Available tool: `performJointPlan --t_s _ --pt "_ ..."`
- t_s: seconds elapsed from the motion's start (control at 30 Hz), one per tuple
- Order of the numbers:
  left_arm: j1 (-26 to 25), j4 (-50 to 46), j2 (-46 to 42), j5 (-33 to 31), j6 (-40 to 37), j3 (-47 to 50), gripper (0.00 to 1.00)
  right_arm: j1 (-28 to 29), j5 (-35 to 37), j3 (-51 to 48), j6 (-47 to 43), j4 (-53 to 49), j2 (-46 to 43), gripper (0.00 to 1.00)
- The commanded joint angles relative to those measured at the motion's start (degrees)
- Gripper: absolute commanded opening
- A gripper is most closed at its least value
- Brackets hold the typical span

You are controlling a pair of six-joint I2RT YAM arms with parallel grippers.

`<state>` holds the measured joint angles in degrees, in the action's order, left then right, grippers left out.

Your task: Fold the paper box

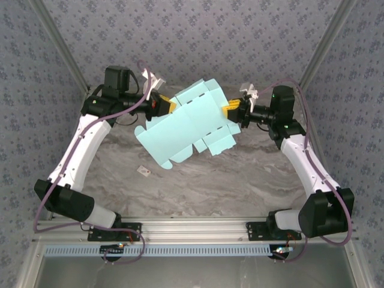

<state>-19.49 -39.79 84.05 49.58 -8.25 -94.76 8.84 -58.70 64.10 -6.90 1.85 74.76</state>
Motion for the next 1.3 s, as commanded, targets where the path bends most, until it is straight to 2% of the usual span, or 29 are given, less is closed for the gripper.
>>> performJointPlan --t_s 0.0,0.13,0.2,0.33,0.5,0.6,0.7,0.87,1.03,1.27 --pt "0.54 2.71 -1.95 2.05 0.87 0.76 0.0 0.63 0.79 2.08 -0.04 -0.74 -0.27 0.13" --pt "0.44 4.22 -1.91 1.94 2.37 1.46 0.0 1.38 4.57 2.46 -1.1 -2.57 -0.49 0.1" --pt "0.5 6.43 -1.95 1.09 5.28 2.17 0.0 1.94 9.05 2.35 -1.17 -3.42 -1.06 0.07" --pt "0.16 13.36 -2.36 -2.35 16.5 5.34 0.0 5.05 24.67 0.91 -3.27 -5.41 -3.63 0.06" --pt "-0.33 19.41 -2.7 -7.73 29.16 10.28 0.0 12.23 46.72 -2.3 -6.3 -4.86 -7.0 0.04" --pt "-0.59 23.55 -2.51 -8.04 35.42 13.36 0.0 15.93 55.54 -4.11 -8.78 -3.8 -8.13 0.03" --pt "-1.79 25.81 -1.86 -8.27 38.16 14.93 0.0 18.57 62.1 -4.55 -10.99 -4.19 -7.5 0.03" --pt "-4.69 25.03 -0.04 -8.47 36.48 14.76 0.0 21.09 69.16 -4.81 -11.69 -4.74 -4.99 0.03" --pt "-5.29 25.52 1.47 -8.53 36.63 16.15 0.0 23.17 75.74 -5.98 -13.41 -3.53 -2.77 0.03" --pt "-5.56 27.65 2.06 -8.76 37.24 19.35 0.0 24.9 77.87 -8.27 -15.02 -1.41 -0.17 0.03"
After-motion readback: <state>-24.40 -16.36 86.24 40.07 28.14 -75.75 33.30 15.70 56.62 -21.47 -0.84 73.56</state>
